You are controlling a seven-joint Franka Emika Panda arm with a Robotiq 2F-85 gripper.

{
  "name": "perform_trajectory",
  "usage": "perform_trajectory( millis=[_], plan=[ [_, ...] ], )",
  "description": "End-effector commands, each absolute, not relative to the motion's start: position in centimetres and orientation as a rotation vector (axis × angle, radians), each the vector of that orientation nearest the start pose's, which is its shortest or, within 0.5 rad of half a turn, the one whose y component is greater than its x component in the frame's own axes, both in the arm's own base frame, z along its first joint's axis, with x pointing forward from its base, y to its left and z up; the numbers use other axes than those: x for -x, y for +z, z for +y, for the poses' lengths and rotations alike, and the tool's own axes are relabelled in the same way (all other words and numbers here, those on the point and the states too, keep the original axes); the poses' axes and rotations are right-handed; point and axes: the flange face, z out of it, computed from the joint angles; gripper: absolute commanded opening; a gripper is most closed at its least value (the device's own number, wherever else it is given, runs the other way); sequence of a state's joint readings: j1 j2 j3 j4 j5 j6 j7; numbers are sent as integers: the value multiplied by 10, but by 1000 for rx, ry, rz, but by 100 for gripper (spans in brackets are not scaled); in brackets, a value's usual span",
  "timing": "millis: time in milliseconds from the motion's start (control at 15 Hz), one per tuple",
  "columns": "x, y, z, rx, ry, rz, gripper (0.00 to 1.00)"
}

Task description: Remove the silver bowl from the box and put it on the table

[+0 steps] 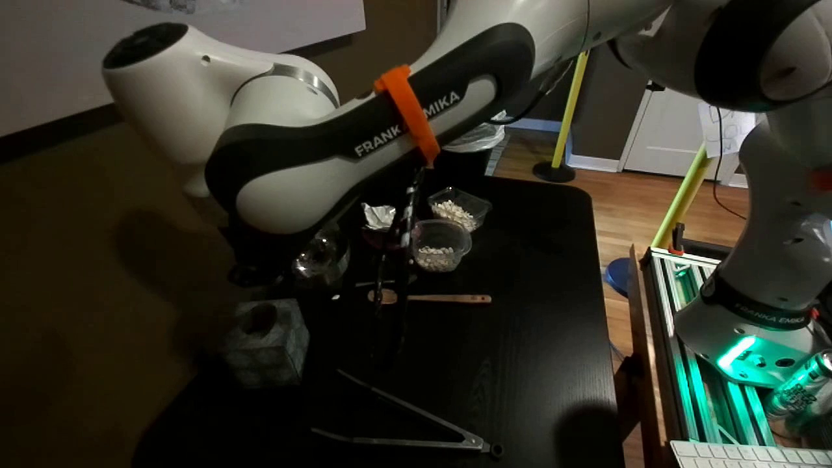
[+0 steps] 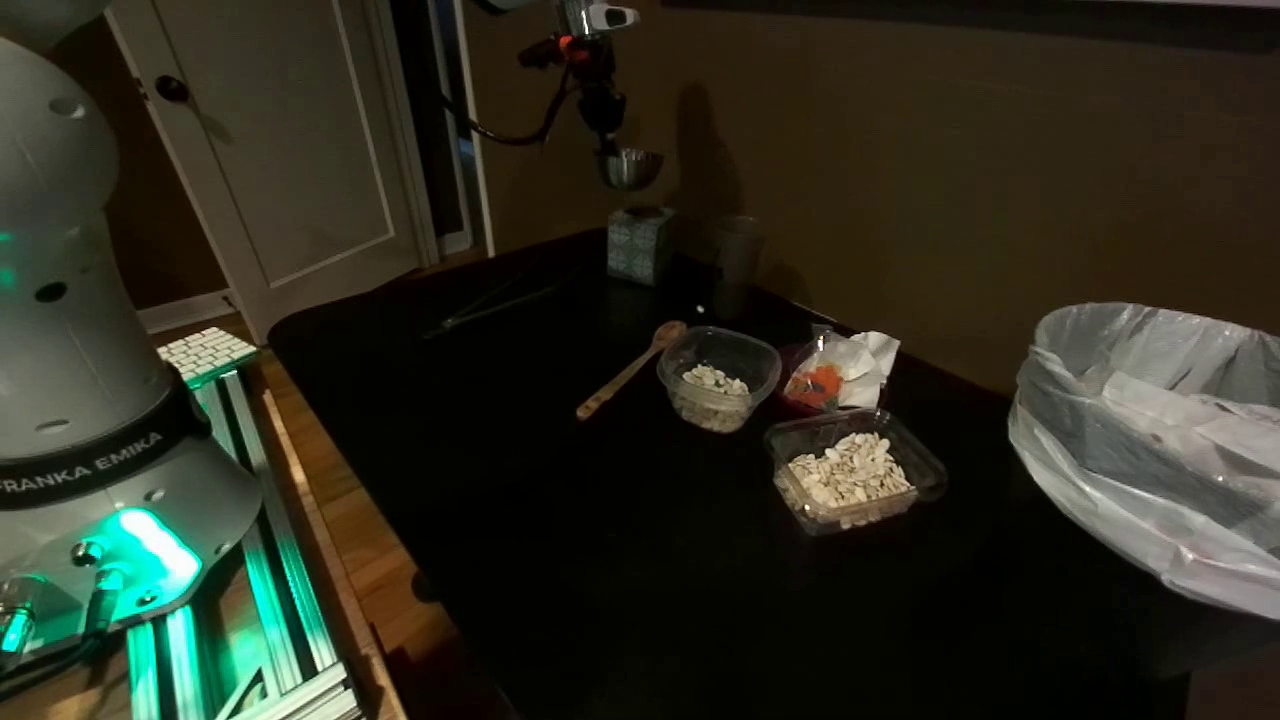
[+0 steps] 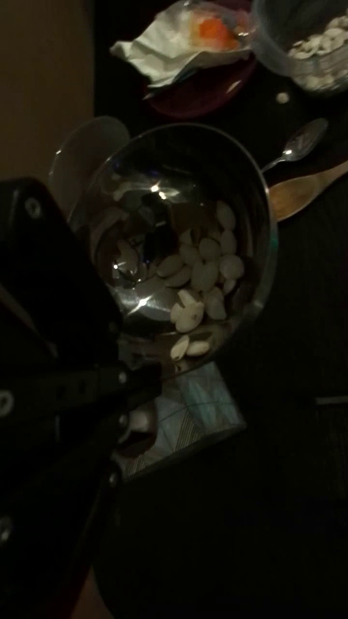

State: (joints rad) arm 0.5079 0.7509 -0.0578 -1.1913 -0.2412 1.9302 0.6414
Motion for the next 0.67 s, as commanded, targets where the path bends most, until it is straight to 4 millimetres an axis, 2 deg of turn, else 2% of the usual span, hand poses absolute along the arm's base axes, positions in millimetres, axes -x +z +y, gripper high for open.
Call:
perform_trajectory(
  millis=[0,267,467,533,600],
  plan=[
    [-662,311,273,3291,-134,473,1],
    [-649,260,229,3202,-224,813,1],
    [-623,222,212,3095,-267,1063,1],
    [-651,229,220,3152,-250,925,2],
    [-643,217,216,3130,-250,981,2]
  ],
)
